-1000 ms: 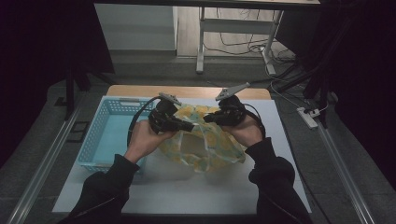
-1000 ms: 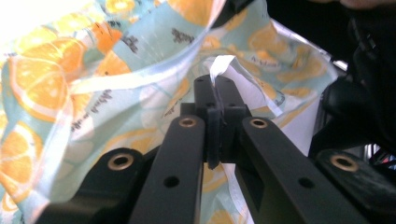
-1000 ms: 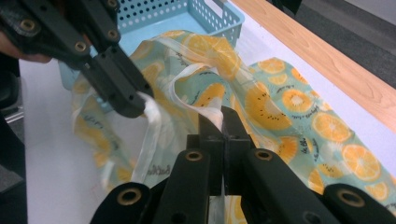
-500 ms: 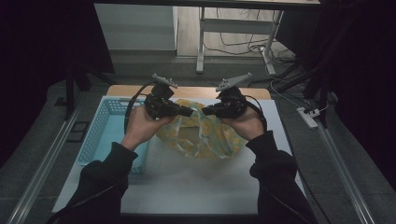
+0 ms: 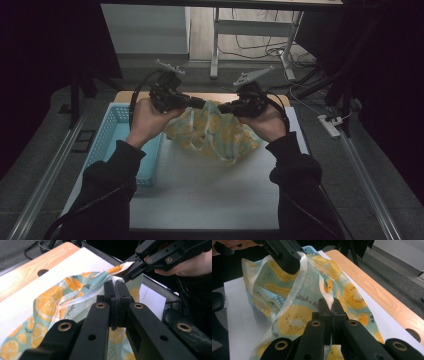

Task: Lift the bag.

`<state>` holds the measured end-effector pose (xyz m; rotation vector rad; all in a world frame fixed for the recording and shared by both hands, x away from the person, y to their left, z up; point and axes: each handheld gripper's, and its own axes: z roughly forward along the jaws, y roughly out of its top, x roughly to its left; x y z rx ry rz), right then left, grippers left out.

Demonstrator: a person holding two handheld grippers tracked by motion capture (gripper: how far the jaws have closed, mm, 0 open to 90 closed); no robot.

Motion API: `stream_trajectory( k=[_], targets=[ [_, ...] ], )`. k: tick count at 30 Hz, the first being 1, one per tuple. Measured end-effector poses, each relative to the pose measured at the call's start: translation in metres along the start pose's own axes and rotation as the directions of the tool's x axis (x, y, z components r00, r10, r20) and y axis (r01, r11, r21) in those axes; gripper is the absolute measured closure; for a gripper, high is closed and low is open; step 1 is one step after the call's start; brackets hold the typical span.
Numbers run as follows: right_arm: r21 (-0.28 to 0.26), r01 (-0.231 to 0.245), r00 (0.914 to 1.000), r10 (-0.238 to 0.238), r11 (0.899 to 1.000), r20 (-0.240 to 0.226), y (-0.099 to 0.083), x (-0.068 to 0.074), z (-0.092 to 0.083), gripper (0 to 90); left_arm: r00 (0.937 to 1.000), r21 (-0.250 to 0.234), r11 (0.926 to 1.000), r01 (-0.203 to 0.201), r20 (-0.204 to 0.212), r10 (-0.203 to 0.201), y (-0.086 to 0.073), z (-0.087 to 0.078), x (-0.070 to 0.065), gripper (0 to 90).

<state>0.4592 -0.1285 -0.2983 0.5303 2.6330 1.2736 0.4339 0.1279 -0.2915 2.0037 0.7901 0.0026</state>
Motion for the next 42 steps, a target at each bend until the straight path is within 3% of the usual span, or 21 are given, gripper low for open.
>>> stream_trajectory(
  k=[23,34,42],
  targets=[
    [-0.076,0.038,0.9976,-0.033,0.996,0.06,0.042,0.001,-0.037,89.9,0.9982,-0.106,0.9941,-0.023,-0.058,0.017,0.048,-0.03,-0.007,89.8],
    [-0.074,0.031,0.9965,-0.026,0.997,0.079,0.045,-0.003,-0.033,89.9,0.9956,-0.137,0.9904,-0.013,-0.094,0.0,0.052,-0.024,0.003,89.7],
    [-0.066,0.037,0.9949,-0.03,0.997,0.096,0.043,-0.007,-0.025,89.8,0.991,-0.123,0.9914,-0.045,-0.131,0.029,0.051,-0.017,0.008,89.1]
  ],
)
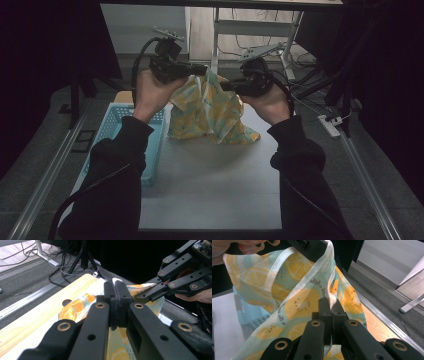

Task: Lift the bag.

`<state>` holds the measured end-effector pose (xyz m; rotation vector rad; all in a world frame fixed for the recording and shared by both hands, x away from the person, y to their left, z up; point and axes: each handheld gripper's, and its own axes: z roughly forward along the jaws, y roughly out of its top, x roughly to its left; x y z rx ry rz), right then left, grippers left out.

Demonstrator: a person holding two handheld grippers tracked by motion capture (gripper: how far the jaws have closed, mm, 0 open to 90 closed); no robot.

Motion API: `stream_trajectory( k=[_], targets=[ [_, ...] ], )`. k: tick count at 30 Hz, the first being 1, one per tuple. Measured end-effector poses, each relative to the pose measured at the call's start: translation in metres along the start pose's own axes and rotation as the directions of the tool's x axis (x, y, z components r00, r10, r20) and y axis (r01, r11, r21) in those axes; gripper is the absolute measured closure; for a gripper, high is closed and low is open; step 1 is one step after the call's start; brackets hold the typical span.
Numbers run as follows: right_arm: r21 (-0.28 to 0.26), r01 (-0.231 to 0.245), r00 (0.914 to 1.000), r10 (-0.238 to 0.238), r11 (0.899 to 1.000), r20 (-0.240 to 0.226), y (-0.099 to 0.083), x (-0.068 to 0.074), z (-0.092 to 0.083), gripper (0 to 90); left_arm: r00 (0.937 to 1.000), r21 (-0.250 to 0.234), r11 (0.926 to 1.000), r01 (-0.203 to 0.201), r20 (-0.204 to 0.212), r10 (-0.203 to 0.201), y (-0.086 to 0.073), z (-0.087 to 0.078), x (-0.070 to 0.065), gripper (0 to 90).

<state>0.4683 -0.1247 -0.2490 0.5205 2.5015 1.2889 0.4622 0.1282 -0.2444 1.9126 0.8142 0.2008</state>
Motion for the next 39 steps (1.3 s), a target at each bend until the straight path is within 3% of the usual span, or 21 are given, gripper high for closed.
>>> stream_trajectory(
  k=[8,15,19,23,29,33,39],
  targets=[
    [0.004,-0.007,1.0,0.007,1.0,0.0,-0.006,-0.001,0.005,88.4,0.9998,0.025,0.9995,-0.017,-0.007,0.017,-0.007,0.012,0.001,88.3],
    [0.01,-0.047,0.9989,0.047,0.999,-0.006,-0.02,-0.006,0.015,80.2,0.9999,0.059,0.9981,-0.016,0.001,0.016,-0.02,0.025,0.007,84.5],
    [0.015,-0.071,0.9975,0.071,0.997,-0.009,-0.027,-0.008,0.021,72.7,1.0,0.082,0.9966,-0.008,0.001,0.008,-0.029,0.032,0.012,75.8],
    [0.023,-0.1,0.9949,0.1,0.995,-0.013,-0.034,-0.009,0.028,62.9,0.9999,0.089,0.996,0.009,-0.007,-0.008,-0.039,0.04,0.017,60.4],
    [0.012,-0.138,0.9902,0.138,0.99,-0.022,-0.043,-0.011,0.032,49.0,0.9998,0.09,0.996,-0.003,-0.019,0.005,-0.052,0.045,0.024,37.5],
    [-0.02,-0.158,0.9871,0.158,0.987,-0.03,-0.046,-0.012,0.026,39.3,0.9998,0.084,0.9964,-0.011,-0.014,0.013,-0.055,0.037,0.022,24.7],
    [-0.051,-0.163,0.9862,0.162,0.985,-0.035,-0.05,-0.009,0.012,27.3,0.999,0.085,0.9958,-0.036,0.03,0.033,-0.06,0.017,0.012,14.5]
  ],
)
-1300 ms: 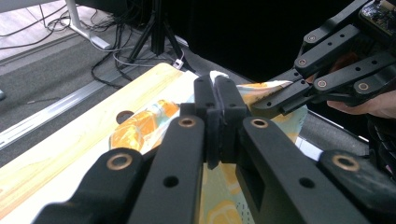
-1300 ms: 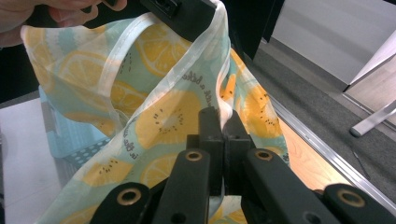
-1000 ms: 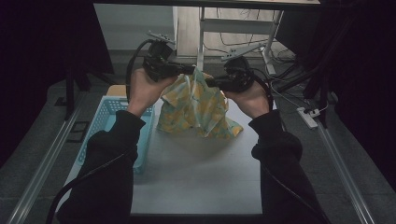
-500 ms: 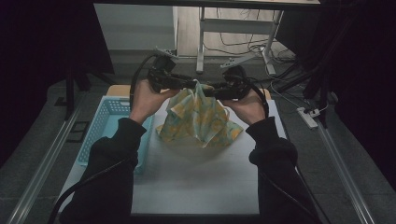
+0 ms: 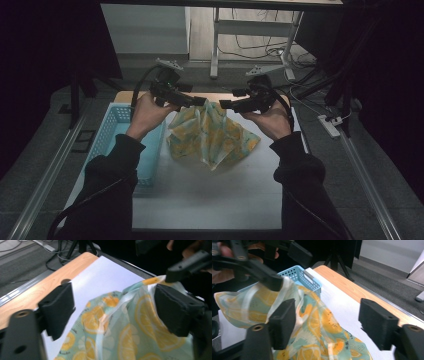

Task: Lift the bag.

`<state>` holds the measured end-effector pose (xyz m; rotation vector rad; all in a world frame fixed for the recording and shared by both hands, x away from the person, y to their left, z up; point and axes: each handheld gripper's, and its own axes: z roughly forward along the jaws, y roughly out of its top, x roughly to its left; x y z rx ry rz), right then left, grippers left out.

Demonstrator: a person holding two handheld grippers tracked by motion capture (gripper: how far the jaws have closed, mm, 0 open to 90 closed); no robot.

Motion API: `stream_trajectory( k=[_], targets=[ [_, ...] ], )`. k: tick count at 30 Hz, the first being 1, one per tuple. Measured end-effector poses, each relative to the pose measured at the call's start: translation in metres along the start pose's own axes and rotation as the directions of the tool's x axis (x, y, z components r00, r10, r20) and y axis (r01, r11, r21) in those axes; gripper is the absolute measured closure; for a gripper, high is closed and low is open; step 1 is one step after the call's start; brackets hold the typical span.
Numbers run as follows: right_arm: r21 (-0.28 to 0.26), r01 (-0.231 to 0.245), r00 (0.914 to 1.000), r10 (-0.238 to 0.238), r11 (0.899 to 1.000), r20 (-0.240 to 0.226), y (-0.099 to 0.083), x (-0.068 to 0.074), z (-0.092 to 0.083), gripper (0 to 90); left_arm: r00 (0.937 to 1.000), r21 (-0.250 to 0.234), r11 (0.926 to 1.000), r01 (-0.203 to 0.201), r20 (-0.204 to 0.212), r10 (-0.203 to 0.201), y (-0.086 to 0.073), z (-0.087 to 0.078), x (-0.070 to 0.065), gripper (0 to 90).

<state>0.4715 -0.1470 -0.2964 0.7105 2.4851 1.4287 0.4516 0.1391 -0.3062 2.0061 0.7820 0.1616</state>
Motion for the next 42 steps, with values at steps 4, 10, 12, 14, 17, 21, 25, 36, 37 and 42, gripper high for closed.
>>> stream_trajectory(
  k=[4,10,12,14,17,21,25,36,37,42],
  targets=[
    [-0.005,0.009,0.9999,-0.009,1.0,0.012,-0.005,0.002,-0.007,23.2,1.0,-0.009,1.0,-0.002,0.01,0.002,-0.008,-0.013,-0.005,9.8],
    [0.0,0.008,0.9995,-0.008,1.0,0.029,-0.012,0.006,-0.013,18.0,0.9999,-0.01,0.9999,0.012,-0.005,-0.012,-0.024,-0.023,-0.005,6.3],
    [0.001,0.013,0.9992,-0.013,1.0,0.039,-0.015,0.007,-0.014,16.4,0.9999,-0.008,0.9999,0.009,-0.013,-0.009,-0.031,-0.024,-0.005,5.1],
    [0.003,0.013,0.999,-0.014,1.0,0.043,-0.019,0.008,-0.014,14.2,0.9997,-0.007,1.0,0.002,-0.023,-0.002,-0.039,-0.023,-0.005,3.8],
    [0.019,0.029,0.9978,-0.03,0.999,0.058,-0.027,0.011,-0.014,10.5,0.9995,0.002,1.0,-0.003,-0.031,0.003,-0.051,-0.022,-0.007,0.9],
    [0.025,0.028,0.9976,-0.03,0.999,0.063,-0.04,0.013,-0.012,7.6,0.9991,0.019,0.9998,-0.003,-0.042,0.004,-0.068,-0.02,-0.01,0.0],
    [0.027,0.031,0.996,-0.033,0.999,0.084,-0.055,0.014,-0.011,3.6,0.9981,0.015,0.9999,-0.007,-0.062,0.008,-0.084,-0.021,-0.013,0.0],
    [0.022,-0.021,0.9923,0.018,1.0,0.123,-0.096,0.01,-0.018,0.0,0.9969,0.0,0.9991,0.042,-0.066,-0.042,-0.127,-0.029,-0.019,0.0],
    [0.02,-0.024,0.9913,0.021,1.0,0.13,-0.099,0.01,-0.02,0.0,0.9966,0.002,0.999,0.045,-0.069,-0.045,-0.131,-0.03,-0.02,0.0],
    [0.021,-0.024,0.9844,0.02,0.999,0.175,-0.116,0.011,-0.029,0.0,0.9948,-0.007,0.9979,0.065,-0.078,-0.065,-0.152,-0.035,-0.024,0.0]
  ],
)
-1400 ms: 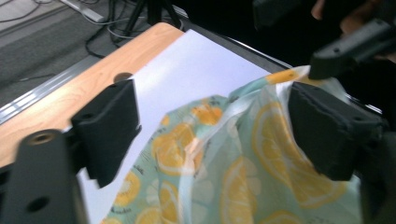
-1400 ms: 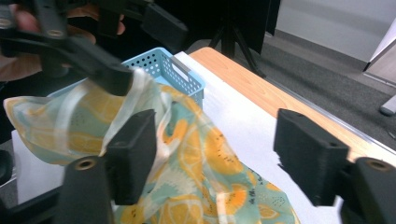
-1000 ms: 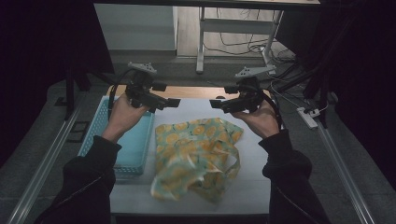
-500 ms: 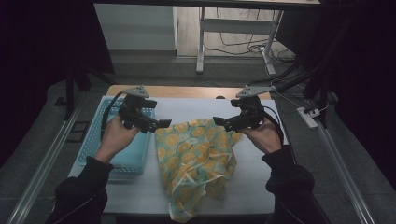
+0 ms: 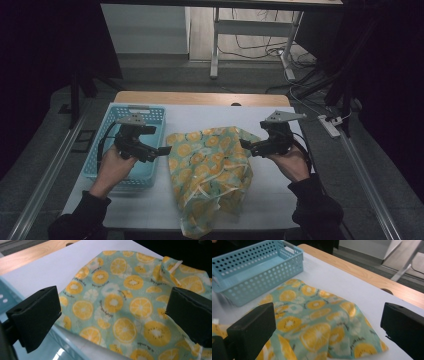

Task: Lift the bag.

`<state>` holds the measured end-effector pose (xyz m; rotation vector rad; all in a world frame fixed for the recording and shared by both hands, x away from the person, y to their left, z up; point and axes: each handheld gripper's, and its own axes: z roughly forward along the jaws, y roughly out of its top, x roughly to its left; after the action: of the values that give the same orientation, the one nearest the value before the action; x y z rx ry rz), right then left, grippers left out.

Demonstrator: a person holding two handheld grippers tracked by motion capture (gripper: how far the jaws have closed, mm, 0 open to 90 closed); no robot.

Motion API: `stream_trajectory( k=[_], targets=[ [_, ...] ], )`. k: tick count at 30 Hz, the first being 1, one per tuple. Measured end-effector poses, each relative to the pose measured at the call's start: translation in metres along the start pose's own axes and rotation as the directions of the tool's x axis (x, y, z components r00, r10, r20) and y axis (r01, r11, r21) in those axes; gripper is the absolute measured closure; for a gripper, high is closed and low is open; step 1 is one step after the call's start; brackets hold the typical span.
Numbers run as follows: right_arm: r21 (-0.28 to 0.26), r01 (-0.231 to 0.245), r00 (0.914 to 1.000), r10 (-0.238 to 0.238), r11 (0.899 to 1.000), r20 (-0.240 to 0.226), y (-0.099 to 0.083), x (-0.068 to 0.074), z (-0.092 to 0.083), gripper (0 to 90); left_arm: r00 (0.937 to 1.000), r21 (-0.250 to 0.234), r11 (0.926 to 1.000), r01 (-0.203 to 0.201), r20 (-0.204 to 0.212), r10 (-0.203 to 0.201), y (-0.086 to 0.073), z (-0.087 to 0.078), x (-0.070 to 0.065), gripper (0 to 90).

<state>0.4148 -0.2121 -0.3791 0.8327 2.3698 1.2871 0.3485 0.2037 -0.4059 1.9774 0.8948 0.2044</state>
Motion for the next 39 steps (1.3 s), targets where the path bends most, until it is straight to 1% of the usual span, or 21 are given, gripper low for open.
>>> stream_trajectory(
  k=[3,6,12,16,22,25,29,32,33,34,35,37,38,39],
  targets=[
    [0.004,-0.004,0.9997,0.004,1.0,0.025,-0.009,0.0,-0.007,0.0,0.9999,0.003,0.9999,0.014,-0.004,-0.014,-0.012,-0.003,-0.001,0.0],
    [0.01,-0.013,0.9993,0.012,1.0,0.036,-0.02,0.001,-0.012,0.0,0.9995,0.009,0.9995,0.03,-0.014,-0.03,-0.024,-0.006,-0.002,0.0],
    [0.02,-0.038,0.9981,0.037,0.999,0.049,-0.042,0.002,-0.02,0.0,0.9973,0.002,0.998,0.063,-0.038,-0.063,-0.049,-0.013,-0.005,0.0],
    [0.032,-0.038,0.9972,0.036,0.999,0.065,-0.057,0.006,-0.024,0.0,0.9953,-0.001,0.9972,0.074,-0.063,-0.074,-0.064,-0.018,-0.01,0.0],
    [0.033,-0.058,0.995,0.055,0.998,0.083,-0.081,0.011,-0.031,0.0,0.9918,-0.005,0.9954,0.096,-0.084,-0.096,-0.087,-0.025,-0.018,0.0],
    [0.028,-0.075,0.9936,0.072,0.997,0.086,-0.093,0.013,-0.036,0.0,0.9891,-0.002,0.9946,0.104,-0.105,-0.103,-0.101,-0.029,-0.022,0.0],
    [0.028,-0.088,0.9912,0.085,0.996,0.101,-0.11,0.017,-0.041,0.0,0.984,-0.005,0.992,0.126,-0.126,-0.126,-0.118,-0.035,-0.027,0.0],
    [0.032,-0.1,0.9889,0.096,0.994,0.113,-0.121,0.02,-0.045,0.0,0.9802,-0.016,0.9899,0.141,-0.139,-0.142,-0.13,-0.041,-0.03,0.0],
    [0.035,-0.104,0.988,0.099,0.994,0.118,-0.125,0.021,-0.046,0.0,0.9786,-0.018,0.9897,0.142,-0.147,-0.143,-0.133,-0.042,-0.031,0.0],
    [0.035,-0.109,0.9872,0.104,0.993,0.122,-0.129,0.021,-0.047,0.0,0.9777,-0.033,0.9902,0.136,-0.157,-0.14,-0.137,-0.044,-0.032,0.0],
    [0.037,-0.116,0.9863,0.11,0.993,0.122,-0.133,0.021,-0.048,0.0,0.9753,-0.033,0.9888,0.145,-0.163,-0.149,-0.14,-0.046,-0.033,0.0],
    [0.04,-0.128,0.9843,0.122,0.991,0.127,-0.141,0.022,-0.05,0.0,0.9703,-0.032,0.9893,0.142,-0.193,-0.146,-0.145,-0.05,-0.036,0.0],
    [0.043,-0.135,0.9834,0.129,0.99,0.128,-0.145,0.023,-0.051,0.0,0.9688,-0.034,0.9895,0.14,-0.202,-0.144,-0.148,-0.051,-0.038,0.0],
    [0.049,-0.139,0.9829,0.132,0.989,0.129,-0.15,0.023,-0.052,0.0,0.9681,-0.03,0.989,0.145,-0.202,-0.148,-0.151,-0.052,-0.039,0.0]
  ],
)
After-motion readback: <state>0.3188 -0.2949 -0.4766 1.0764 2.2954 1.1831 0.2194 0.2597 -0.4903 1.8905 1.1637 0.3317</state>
